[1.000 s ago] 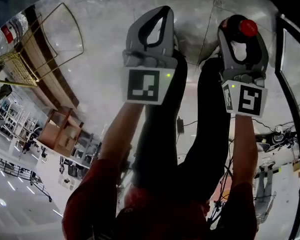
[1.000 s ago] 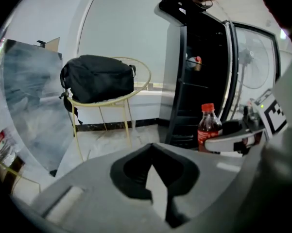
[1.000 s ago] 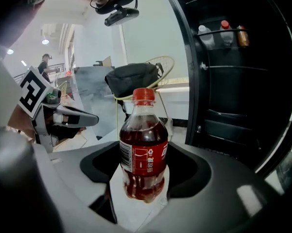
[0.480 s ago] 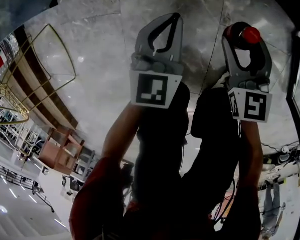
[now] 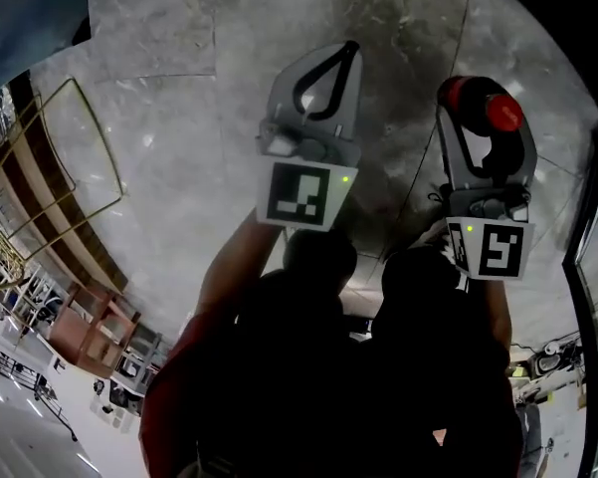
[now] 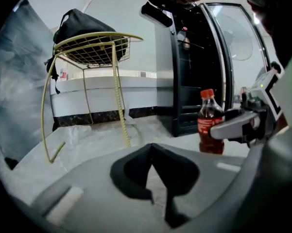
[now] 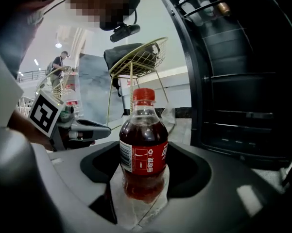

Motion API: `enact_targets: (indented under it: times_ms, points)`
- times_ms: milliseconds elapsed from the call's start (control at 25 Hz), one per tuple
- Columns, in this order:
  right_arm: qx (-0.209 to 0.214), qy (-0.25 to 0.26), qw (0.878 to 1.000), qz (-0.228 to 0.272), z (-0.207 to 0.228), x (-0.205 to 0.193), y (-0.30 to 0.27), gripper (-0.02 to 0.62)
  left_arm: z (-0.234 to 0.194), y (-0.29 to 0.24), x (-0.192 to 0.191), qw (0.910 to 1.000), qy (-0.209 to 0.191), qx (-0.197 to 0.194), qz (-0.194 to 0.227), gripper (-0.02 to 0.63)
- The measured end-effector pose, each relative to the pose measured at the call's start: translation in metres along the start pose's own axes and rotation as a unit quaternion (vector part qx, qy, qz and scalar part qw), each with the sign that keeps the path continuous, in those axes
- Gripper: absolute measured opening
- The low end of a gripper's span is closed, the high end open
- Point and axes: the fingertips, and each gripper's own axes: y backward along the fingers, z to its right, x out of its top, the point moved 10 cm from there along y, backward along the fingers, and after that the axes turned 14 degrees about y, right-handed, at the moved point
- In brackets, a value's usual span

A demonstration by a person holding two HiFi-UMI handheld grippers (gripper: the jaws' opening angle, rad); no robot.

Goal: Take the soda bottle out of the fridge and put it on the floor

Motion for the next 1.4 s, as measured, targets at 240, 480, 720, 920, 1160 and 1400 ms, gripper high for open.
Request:
enact_targets:
  times_ms: [240,480,720,920,1160,1400]
  points:
    - [0.009,0.002,1.0,0.017,-0.006,-0.02,-0.01,0.296,-0.001,-0.009,-0.022,0.9999,-0.014,-0.005,0.008,0.0]
    - [0.01,0.013,1.0,0.016,-0.011,-0.029,-0.009,0.296,0.006,-0.008,-0.027,0.9994,-0.022,-0.025,0.005,0.0]
    - [0.012,0.022,1.0,0.0,-0.012,-0.041,-0.006,0.296,0.016,-0.006,-0.029,0.999,-0.023,-0.037,0.004,0.0]
    - [0.011,0.02,1.0,-0.006,-0.014,-0.048,-0.014,0.296,0.011,-0.005,-0.033,0.9993,-0.018,-0.033,0.007,0.0]
    - [0.011,0.045,0.999,-0.005,-0.008,-0.05,-0.035,0.296,0.009,-0.002,-0.037,0.9994,-0.014,-0.03,0.004,0.0]
    - [0.01,0.069,0.998,0.001,0.003,-0.049,-0.063,0.296,0.009,-0.003,-0.04,0.9994,-0.01,-0.031,0.004,0.001]
